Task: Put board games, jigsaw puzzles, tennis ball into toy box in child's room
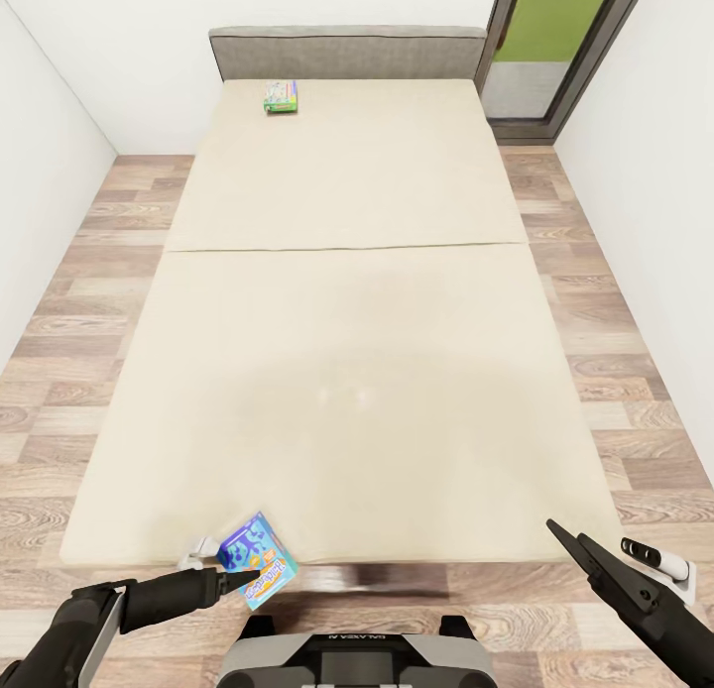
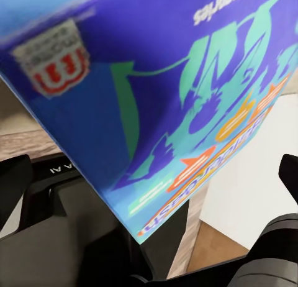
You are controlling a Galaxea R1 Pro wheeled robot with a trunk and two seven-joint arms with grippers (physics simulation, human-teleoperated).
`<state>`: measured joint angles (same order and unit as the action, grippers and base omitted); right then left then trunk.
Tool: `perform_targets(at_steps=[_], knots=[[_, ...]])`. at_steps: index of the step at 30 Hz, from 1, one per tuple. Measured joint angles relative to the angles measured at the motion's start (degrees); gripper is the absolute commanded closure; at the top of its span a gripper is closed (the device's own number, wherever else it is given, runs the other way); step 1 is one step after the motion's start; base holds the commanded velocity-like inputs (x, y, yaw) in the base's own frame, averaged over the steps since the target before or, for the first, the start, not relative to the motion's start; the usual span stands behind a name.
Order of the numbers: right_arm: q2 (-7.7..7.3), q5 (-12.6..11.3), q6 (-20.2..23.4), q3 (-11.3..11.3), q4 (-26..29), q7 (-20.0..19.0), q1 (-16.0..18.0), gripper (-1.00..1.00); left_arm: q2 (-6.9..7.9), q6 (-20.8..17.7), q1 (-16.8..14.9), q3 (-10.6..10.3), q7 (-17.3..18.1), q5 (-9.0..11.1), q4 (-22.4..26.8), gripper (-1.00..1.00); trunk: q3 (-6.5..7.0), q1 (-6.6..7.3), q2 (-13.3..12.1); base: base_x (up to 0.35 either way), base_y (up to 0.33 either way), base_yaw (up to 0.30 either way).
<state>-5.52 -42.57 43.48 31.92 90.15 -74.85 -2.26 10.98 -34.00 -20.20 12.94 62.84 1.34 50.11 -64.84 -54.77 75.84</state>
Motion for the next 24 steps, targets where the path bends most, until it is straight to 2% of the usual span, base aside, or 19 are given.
perform_targets(at_steps=[5,6,9,12,16,24], knots=[[0.00,-0.01,0.00,0.00,0.00,0.00,0.00,-1.00,-0.02,0.02,0.04,0.00,-0.01,-0.04,0.10,-1.00,0.00,0.00,0.00,0.000,0.000,0.000],[0.00,-0.01,0.00,0.00,0.00,0.00,0.00,-1.00,-0.02,0.03,0.05,0.00,-0.02,-0.04,0.10,1.00,0.00,0.00,0.00,0.000,0.000,0.000],[0.00,0.00,0.00,0.00,0.00,0.00,0.00,-1.00,-0.03,0.16,0.00,0.01,-0.05,-0.16,0.01,1.00,0.00,0.00,0.00,0.000,0.000,0.000],[0.00,-0.01,0.00,0.00,0.00,0.00,0.00,-1.00,-0.07,0.20,0.35,-0.13,0.42,1.17,0.14,1.00,0.00,0.01,0.00,0.000,0.000,0.000],[0.00,-0.02,0.00,0.00,0.00,0.00,0.00,-1.00,-0.08,0.37,0.29,-0.09,3.87,1.07,0.13,1.00,0.00,0.00,0.00,0.000,0.000,0.000],[0.00,0.02,0.00,0.00,0.00,0.02,0.00,-1.00,-0.08,0.37,0.31,-0.09,3.85,1.12,0.14,1.00,0.00,0.00,0.00,0.000,0.000,0.000]])
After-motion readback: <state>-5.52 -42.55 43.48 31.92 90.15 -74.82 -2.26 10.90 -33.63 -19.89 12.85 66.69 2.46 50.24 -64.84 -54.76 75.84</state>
